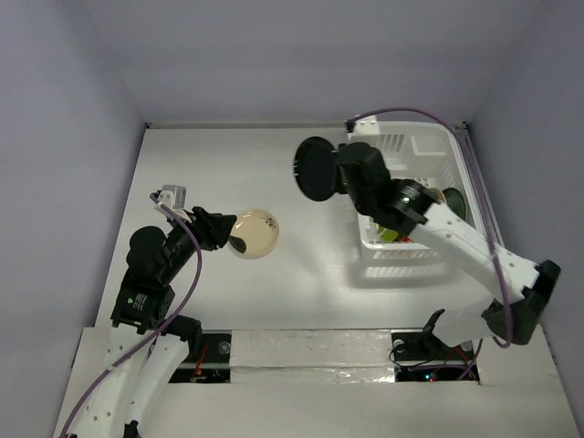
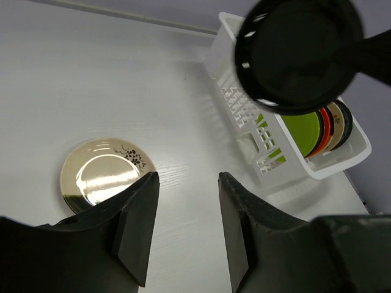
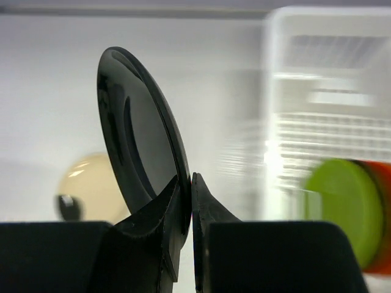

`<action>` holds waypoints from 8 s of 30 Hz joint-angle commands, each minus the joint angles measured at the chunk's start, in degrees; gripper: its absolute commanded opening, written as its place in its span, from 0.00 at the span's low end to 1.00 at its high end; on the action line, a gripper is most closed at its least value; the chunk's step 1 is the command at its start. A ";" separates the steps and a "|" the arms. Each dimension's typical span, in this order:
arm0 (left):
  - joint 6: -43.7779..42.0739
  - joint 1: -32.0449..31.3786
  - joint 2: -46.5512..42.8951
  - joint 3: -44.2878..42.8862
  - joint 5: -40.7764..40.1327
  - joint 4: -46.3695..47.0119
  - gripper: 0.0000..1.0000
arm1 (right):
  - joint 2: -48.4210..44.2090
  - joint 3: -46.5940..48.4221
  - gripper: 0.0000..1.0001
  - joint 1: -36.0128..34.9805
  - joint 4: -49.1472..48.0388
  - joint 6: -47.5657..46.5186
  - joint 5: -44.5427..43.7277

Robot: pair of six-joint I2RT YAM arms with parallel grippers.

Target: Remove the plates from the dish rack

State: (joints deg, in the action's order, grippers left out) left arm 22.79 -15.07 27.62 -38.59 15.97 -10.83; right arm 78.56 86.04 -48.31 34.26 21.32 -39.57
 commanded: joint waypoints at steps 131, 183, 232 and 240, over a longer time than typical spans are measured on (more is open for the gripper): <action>-0.37 -1.45 -3.53 0.80 -1.98 1.78 0.07 | -4.65 -4.81 0.00 4.03 -4.52 2.14 7.18; -0.29 -1.45 -4.59 0.44 -2.61 1.07 0.42 | -5.94 -21.44 0.01 1.89 -3.21 19.02 -4.80; -0.29 -1.98 -4.41 0.62 -2.17 1.43 0.42 | -2.98 -12.39 0.00 20.46 12.50 -3.30 -9.47; -0.29 -1.98 -4.24 0.62 -2.17 1.43 0.42 | -9.38 -5.10 0.00 15.19 13.82 -0.14 -15.71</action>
State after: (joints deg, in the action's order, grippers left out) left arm 22.76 -16.80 23.33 -38.11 13.26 -11.86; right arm 74.56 75.42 -30.87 49.56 19.29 -50.46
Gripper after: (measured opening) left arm 0.419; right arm 0.103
